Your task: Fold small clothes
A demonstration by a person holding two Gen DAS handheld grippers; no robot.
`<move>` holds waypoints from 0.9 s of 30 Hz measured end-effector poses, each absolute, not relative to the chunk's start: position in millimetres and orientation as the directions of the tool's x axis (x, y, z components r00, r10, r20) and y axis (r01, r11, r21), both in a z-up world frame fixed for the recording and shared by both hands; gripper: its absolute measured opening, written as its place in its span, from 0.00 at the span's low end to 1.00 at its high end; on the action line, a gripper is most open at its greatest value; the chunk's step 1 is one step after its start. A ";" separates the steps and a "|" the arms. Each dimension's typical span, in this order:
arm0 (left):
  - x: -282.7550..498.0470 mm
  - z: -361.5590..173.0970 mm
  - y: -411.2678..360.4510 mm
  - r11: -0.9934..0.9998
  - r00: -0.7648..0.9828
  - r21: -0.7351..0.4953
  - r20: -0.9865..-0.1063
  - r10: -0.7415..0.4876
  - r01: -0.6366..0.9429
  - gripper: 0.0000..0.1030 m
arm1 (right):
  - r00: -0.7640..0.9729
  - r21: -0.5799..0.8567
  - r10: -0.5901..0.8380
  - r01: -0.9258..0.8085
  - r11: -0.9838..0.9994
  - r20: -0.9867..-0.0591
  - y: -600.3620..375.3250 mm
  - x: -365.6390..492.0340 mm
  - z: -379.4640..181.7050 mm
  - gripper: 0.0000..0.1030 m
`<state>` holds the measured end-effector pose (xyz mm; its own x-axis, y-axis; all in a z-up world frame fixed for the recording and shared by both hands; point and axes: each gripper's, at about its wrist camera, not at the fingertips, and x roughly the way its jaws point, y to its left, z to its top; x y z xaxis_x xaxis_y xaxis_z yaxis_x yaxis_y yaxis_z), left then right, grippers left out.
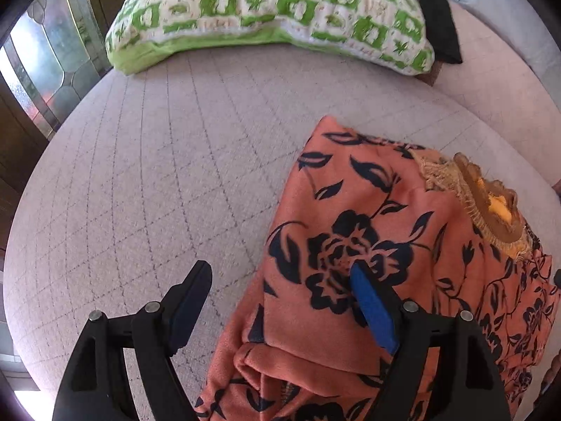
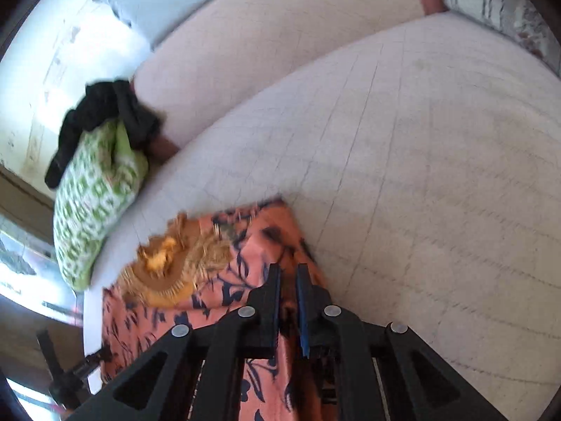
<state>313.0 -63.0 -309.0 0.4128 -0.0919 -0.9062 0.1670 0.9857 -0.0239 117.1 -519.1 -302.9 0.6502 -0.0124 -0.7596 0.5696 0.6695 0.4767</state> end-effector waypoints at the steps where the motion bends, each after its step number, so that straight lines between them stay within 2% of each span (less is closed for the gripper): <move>1: 309.6 -303.2 -65.9 0.983 0.432 -0.025 -0.896 -0.102 0.180 0.79 | 0.675 0.458 -0.065 0.565 0.687 -0.735 -518.0 111.1 -291.0 0.10; 4: 301.4 -290.7 -79.3 0.977 0.484 -0.017 -0.867 -0.120 0.211 0.79 | 0.735 0.430 -0.149 0.535 0.727 -0.661 -508.5 99.7 -262.7 0.11; 6: 294.4 -285.6 -91.6 0.968 0.503 -0.024 -0.851 -0.150 0.248 0.79 | 0.767 0.450 -0.115 0.484 0.751 -0.632 -499.9 99.3 -256.5 0.11; 10: 289.9 -300.7 -114.2 0.950 0.462 0.004 -0.875 -0.148 0.313 0.79 | 0.703 0.511 0.143 0.347 0.787 -0.697 -472.3 123.6 -276.3 0.11; 12: 290.5 -319.4 -123.1 0.942 0.433 0.070 -0.897 -0.084 0.328 0.80 | 0.600 0.479 0.190 0.369 0.797 -0.777 -457.7 136.3 -297.2 0.11; 14: 289.8 -324.5 -125.4 0.939 0.454 0.108 -0.889 -0.056 0.328 0.87 | 0.503 0.407 0.162 0.427 0.808 -0.849 -455.4 142.1 -320.0 0.07; 16: 291.5 -317.6 -125.1 0.945 0.454 0.097 -0.889 -0.058 0.311 0.87 | 0.546 0.457 0.174 0.440 0.773 -0.820 -462.6 136.7 -319.2 0.08; 20: 293.3 -307.1 -126.5 0.954 0.509 0.060 -0.855 -0.103 0.294 0.87 | 0.629 0.433 0.092 0.413 0.801 -0.772 -459.7 132.5 -294.2 0.11; 24: 303.9 -317.0 -140.0 0.956 0.486 -0.016 -0.858 -0.162 0.292 0.87 | 0.625 0.483 0.176 0.363 0.797 -0.760 -447.9 146.8 -305.7 0.11; 27: 305.7 -326.8 -150.6 0.959 0.477 0.042 -0.873 -0.101 0.279 0.88 | 0.615 0.462 0.161 0.369 0.806 -0.772 -439.4 153.7 -318.8 0.09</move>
<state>305.7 -150.6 -326.8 0.4770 -0.1006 -0.8731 0.2788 0.9594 0.0417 153.7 -439.4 -318.8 0.6152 0.1605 -0.7718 0.3694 0.8062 0.4622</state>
